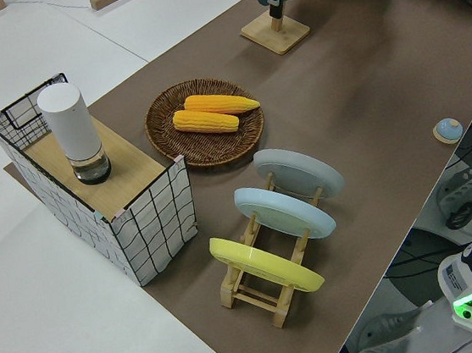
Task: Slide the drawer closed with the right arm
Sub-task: 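Push the drawer front away from the robot with the right gripper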
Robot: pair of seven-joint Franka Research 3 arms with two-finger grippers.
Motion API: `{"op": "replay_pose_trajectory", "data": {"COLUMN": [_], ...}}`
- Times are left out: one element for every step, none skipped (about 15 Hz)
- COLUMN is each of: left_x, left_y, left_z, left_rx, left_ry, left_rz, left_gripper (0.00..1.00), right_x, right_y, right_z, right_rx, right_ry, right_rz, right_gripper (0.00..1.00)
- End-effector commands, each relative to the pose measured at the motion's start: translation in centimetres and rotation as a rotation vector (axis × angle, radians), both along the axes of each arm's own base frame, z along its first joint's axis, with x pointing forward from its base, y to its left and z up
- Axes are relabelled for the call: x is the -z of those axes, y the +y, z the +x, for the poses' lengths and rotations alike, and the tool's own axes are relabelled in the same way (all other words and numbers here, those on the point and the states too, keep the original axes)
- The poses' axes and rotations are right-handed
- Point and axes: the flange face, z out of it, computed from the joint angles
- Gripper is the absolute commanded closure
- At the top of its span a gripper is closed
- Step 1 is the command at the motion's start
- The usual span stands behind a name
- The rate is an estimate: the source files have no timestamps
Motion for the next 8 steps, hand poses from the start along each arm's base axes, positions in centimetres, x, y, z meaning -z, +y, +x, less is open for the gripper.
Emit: {"op": "replay_pose_trajectory", "data": {"left_x": [-0.4, -0.3, -0.4, -0.4, -0.4, -0.4, -0.3, -0.3], "left_y": [0.1, 0.1, 0.1, 0.1, 0.1, 0.1, 0.1, 0.1], "left_z": [0.2, 0.2, 0.2, 0.2, 0.2, 0.2, 0.2, 0.2], "left_rx": [0.012, 0.012, 0.012, 0.012, 0.012, 0.012, 0.012, 0.012], "left_ry": [0.005, 0.006, 0.005, 0.005, 0.005, 0.005, 0.006, 0.006], "left_rz": [0.016, 0.016, 0.016, 0.016, 0.016, 0.016, 0.016, 0.016], "left_gripper": [0.01, 0.01, 0.01, 0.01, 0.01, 0.01, 0.01, 0.01], "right_x": [0.2, 0.2, 0.4, 0.4, 0.2, 0.2, 0.1, -0.1], "right_y": [-1.6, -2.3, -2.9, -3.9, -4.9, -5.9, -6.8, -7.8], "right_z": [1.3, 1.6, 1.9, 2.3, 2.8, 3.2, 3.4, 3.7], "right_rx": [0.047, 0.059, 0.064, 0.074, 0.086, 0.098, 0.109, 0.095], "right_ry": [-0.033, -0.041, -0.041, -0.046, -0.062, -0.074, -0.080, -0.085], "right_rz": [0.011, 0.016, 0.017, 0.015, 0.021, 0.023, 0.025, 0.022], "right_gripper": [1.000, 1.000, 1.000, 1.000, 1.000, 1.000, 1.000, 1.000]}}
